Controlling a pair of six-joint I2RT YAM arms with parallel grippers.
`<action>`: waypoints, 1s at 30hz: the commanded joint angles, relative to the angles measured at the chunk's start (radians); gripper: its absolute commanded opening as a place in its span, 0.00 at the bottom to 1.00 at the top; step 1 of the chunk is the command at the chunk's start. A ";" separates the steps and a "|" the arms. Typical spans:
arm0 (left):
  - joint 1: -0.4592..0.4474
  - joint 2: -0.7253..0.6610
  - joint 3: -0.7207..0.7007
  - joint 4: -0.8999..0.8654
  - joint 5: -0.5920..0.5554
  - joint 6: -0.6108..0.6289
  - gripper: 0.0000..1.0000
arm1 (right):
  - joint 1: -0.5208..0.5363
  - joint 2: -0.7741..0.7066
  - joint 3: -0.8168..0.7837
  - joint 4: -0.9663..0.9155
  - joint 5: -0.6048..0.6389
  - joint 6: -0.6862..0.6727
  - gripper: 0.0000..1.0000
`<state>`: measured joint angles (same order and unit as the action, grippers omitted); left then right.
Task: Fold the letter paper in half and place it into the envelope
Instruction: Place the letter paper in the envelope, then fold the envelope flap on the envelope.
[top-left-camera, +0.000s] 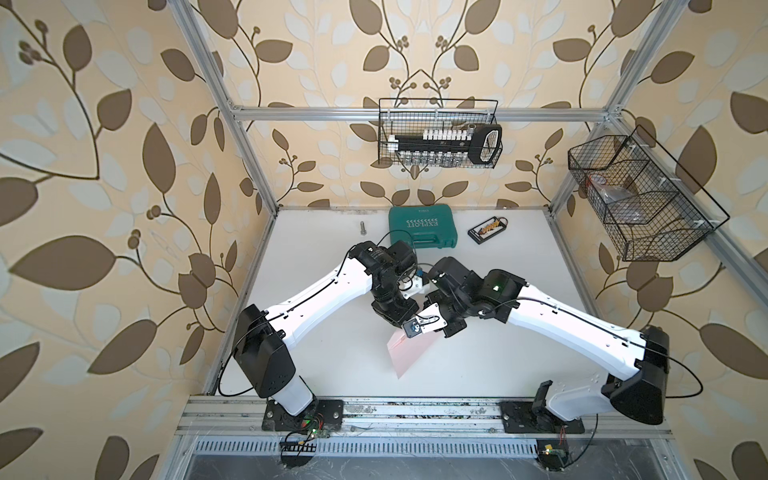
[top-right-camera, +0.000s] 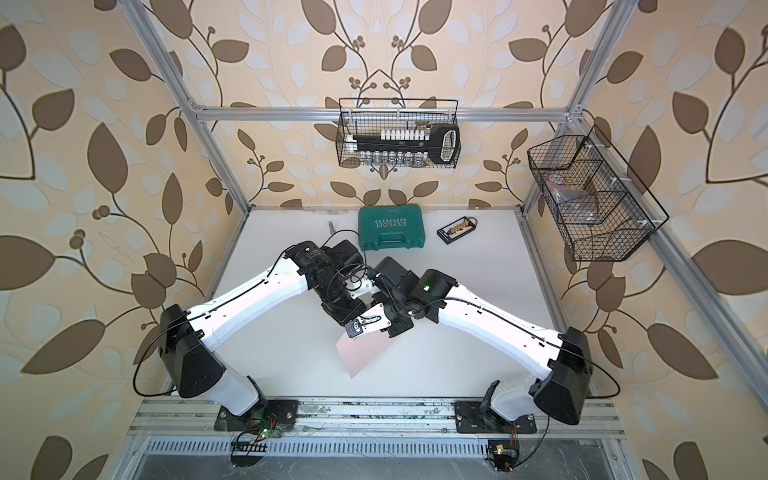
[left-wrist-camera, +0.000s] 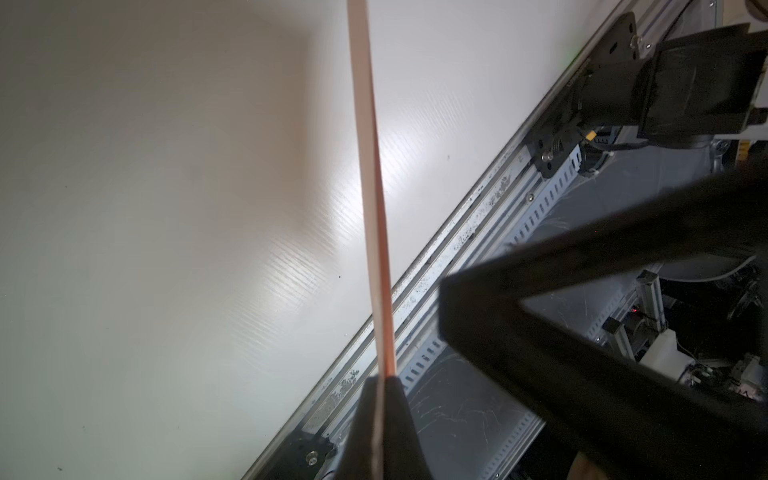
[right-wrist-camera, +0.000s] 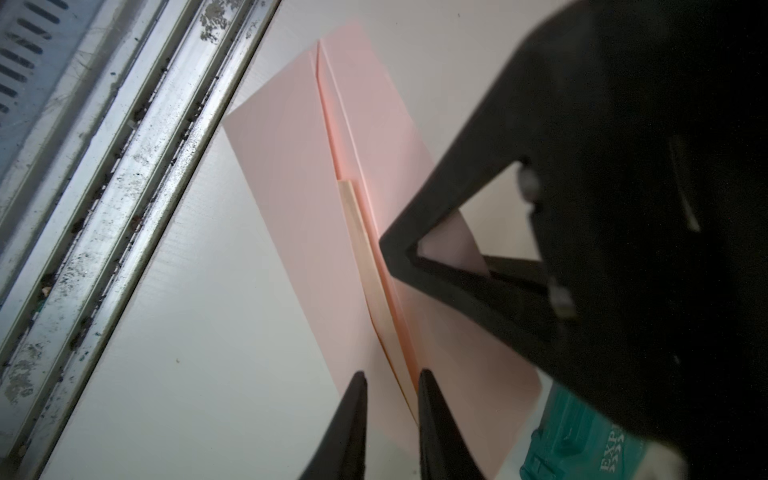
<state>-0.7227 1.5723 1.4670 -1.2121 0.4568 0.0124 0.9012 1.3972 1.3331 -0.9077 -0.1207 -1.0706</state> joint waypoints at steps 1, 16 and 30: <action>0.044 -0.066 -0.028 0.075 -0.032 -0.034 0.00 | -0.044 -0.075 -0.031 0.005 -0.016 0.076 0.24; 0.297 -0.188 -0.414 0.552 0.162 -0.340 0.00 | -0.255 -0.165 -0.147 0.200 0.039 0.953 0.00; 0.300 -0.168 -0.551 0.564 -0.075 -0.385 0.00 | -0.219 0.255 -0.161 0.283 -0.180 1.541 0.00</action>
<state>-0.4191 1.4189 0.9268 -0.6395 0.4549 -0.3706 0.6636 1.6104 1.1721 -0.6514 -0.2527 0.3183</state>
